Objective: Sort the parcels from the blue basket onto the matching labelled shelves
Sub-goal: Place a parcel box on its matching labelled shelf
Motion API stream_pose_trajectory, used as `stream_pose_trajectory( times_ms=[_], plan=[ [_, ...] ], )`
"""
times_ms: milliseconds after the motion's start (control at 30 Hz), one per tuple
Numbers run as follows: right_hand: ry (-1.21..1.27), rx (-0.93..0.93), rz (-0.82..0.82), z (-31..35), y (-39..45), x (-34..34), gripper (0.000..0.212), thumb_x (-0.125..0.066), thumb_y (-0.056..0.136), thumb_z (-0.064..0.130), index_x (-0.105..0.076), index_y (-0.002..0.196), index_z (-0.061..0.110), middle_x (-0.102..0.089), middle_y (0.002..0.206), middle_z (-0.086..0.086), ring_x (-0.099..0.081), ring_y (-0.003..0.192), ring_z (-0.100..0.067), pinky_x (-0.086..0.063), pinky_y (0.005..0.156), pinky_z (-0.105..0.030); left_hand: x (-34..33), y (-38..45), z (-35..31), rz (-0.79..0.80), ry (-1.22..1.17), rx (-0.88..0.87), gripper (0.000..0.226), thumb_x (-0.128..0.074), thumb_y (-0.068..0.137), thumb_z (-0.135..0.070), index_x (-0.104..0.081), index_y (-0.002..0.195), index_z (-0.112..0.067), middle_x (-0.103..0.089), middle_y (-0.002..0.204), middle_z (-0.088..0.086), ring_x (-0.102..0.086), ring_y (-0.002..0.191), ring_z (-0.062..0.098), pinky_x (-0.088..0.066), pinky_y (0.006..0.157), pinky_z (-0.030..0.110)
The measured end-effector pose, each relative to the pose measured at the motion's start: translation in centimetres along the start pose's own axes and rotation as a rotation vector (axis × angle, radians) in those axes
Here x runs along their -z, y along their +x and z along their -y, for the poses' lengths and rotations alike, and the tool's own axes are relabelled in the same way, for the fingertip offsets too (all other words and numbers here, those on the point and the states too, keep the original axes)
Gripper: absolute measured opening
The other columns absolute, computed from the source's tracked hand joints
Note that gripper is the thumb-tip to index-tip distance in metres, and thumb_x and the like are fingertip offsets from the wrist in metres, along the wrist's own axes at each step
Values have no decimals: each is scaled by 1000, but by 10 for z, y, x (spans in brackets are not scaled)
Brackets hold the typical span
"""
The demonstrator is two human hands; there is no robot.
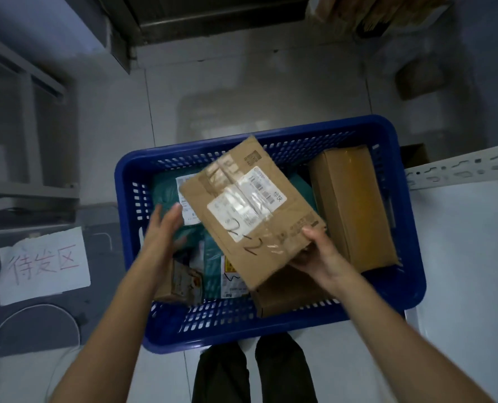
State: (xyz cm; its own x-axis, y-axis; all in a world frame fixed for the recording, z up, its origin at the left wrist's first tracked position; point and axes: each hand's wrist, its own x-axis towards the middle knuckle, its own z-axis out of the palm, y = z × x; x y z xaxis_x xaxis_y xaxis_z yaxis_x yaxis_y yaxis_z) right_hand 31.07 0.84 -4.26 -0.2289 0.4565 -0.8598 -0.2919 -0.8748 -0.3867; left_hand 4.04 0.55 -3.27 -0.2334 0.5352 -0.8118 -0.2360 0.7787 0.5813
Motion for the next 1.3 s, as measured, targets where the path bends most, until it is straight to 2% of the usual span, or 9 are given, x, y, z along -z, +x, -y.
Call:
stream_pose_trajectory(
  times_ms=[133,300,367,467,633,733,933,1167,1300],
  plan=[
    [-351,-44,108,41,-17,20,82,-76,42,44,-53,118,25,-66,106,-4,-58,110,-27,-47,87,-40,18,-4,-27,119,355,-102,118,-67,46,-75,-24,148,-34,-40,141,-3,-44,124,17,-39,104,39],
    [-490,-75,157,75,-45,13,123,-88,22,43,-41,135,33,-62,108,-2,-61,98,-16,-50,74,-32,-6,-35,-34,403,364,4,75,-74,67,-48,-39,133,-42,-55,121,-7,-57,108,18,-45,91,34],
    [-499,-41,149,83,-62,7,124,-88,15,52,-46,130,32,-66,100,1,-64,90,-14,-51,87,-43,-13,-50,-34,413,334,-18,68,-77,63,-47,-45,123,-45,-59,120,-4,-63,102,19,-51,86,38],
    [-496,48,95,86,-88,-1,97,-82,18,65,-54,104,30,-66,85,2,-54,104,-46,-20,108,-64,-21,-73,-38,401,199,-36,68,-72,70,-43,-44,132,-36,-64,117,1,-69,91,18,-54,72,33],
    [-313,276,-116,83,-137,-5,99,-70,55,76,-37,140,38,-57,132,-2,-52,123,-27,-37,103,-60,-27,-122,-61,346,57,-99,67,-71,76,-42,-44,137,-31,-65,119,5,-68,99,24,-55,78,39],
    [-329,329,-106,77,-192,-22,94,-63,58,78,-44,138,33,-60,129,0,-56,120,-21,-43,102,-49,-29,-168,-90,345,54,-131,66,-67,78,-43,-42,138,-32,-62,123,6,-66,102,24,-56,77,36],
    [-263,413,-191,87,-294,-45,79,-56,69,75,-44,135,34,-60,128,0,-56,119,-21,-42,104,-51,-49,-264,-154,457,128,-168,44,-50,93,-34,-44,136,-28,-67,116,1,-68,97,18,-57,73,30],
    [-78,653,-320,104,-386,-81,60,-43,85,52,-46,136,22,-62,125,-3,-58,116,-20,-48,96,-37,-75,-348,-198,435,79,-181,30,-45,95,-41,-56,117,-24,-70,96,-2,-68,83,15,-52,69,29],
    [-32,766,-380,109,-433,-94,51,-41,87,56,-50,129,29,-65,118,3,-61,109,-14,-51,86,-33,-82,-376,-222,533,97,-250,37,-44,95,-41,-53,125,-22,-68,103,2,-65,88,17,-52,73,31]
  ],
)
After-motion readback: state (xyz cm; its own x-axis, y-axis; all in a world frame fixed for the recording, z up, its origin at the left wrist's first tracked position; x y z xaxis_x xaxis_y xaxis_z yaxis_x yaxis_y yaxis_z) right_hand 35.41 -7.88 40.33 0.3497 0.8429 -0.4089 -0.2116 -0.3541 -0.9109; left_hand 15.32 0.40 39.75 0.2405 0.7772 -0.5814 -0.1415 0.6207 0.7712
